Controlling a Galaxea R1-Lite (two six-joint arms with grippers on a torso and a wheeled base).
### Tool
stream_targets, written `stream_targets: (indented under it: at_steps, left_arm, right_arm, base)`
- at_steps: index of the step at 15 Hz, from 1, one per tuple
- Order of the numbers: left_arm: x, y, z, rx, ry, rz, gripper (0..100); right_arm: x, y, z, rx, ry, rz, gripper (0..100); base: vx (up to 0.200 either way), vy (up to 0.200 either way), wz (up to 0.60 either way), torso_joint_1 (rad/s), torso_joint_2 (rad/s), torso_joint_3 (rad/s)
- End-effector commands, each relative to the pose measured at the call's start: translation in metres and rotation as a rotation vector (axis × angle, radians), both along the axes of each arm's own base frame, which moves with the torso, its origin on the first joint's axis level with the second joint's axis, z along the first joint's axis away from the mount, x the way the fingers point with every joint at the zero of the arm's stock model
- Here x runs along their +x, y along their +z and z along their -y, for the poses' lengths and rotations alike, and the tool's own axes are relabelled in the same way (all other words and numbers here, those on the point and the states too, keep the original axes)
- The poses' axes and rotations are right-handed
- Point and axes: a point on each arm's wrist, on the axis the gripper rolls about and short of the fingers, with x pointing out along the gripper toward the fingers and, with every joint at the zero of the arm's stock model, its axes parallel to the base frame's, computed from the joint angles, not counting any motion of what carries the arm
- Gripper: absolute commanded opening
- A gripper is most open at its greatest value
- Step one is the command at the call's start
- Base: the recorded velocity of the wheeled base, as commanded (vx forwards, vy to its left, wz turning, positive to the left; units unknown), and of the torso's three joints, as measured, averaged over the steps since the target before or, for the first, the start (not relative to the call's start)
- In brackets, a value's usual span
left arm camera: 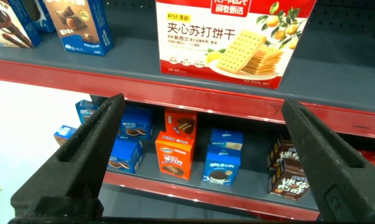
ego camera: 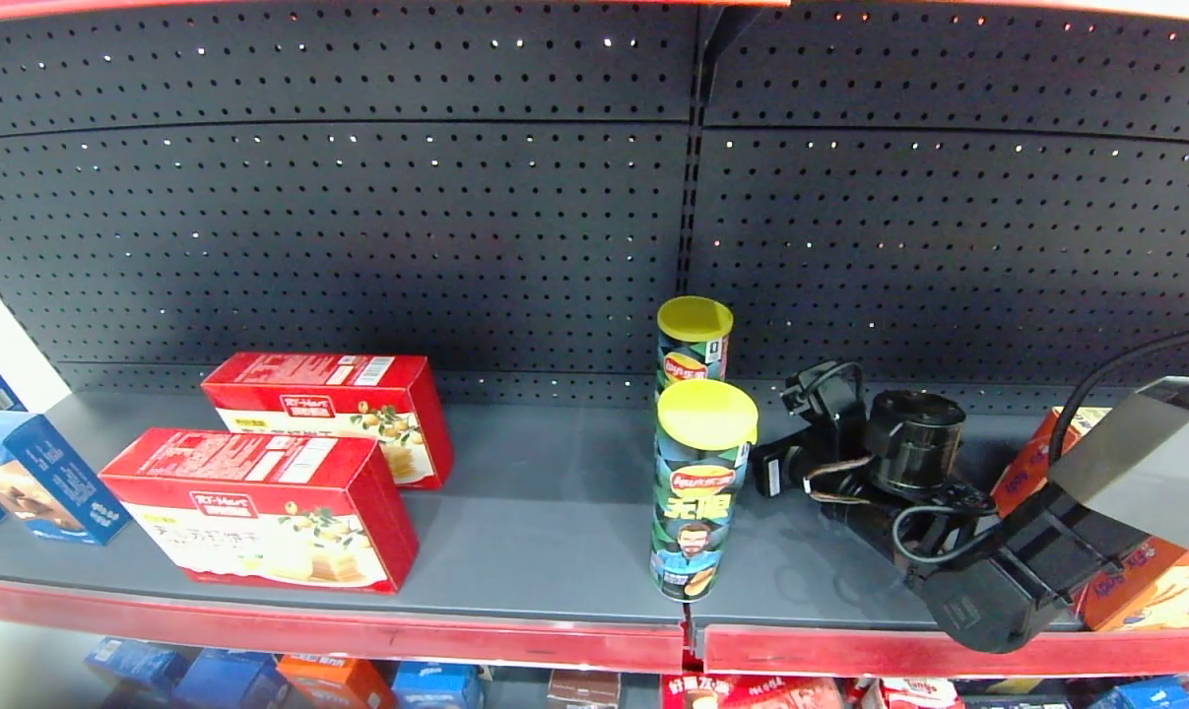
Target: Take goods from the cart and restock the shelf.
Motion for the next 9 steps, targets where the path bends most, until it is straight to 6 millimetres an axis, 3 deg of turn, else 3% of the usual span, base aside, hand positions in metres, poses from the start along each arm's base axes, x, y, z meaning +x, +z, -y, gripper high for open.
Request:
stream_targets:
  at_steps: [1, 6, 9]
  left_arm:
    - [0.000, 0.000, 0.000, 0.000, 0.001, -0.001, 100]
    - [0.000, 0.000, 0.000, 0.000, 0.001, -0.001, 100]
    - [0.000, 0.000, 0.000, -0.002, 0.001, -0.001, 100]
  right_arm:
    - [0.001, -0.002, -0.005, -0.001, 0.009, -0.002, 100]
    - [-0.004, -0.006, -0.006, -0.003, 0.011, -0.018, 100]
    - [-0.010, 0.007, 0.005, 0.001, -0.011, 0.004, 100]
  base:
    - [0.000, 0.000, 0.00, 0.000, 0.00, 0.000]
    - [0.000, 0.000, 0.00, 0.000, 0.00, 0.000]
    - [0.000, 0.000, 0.00, 0.000, 0.00, 0.000]
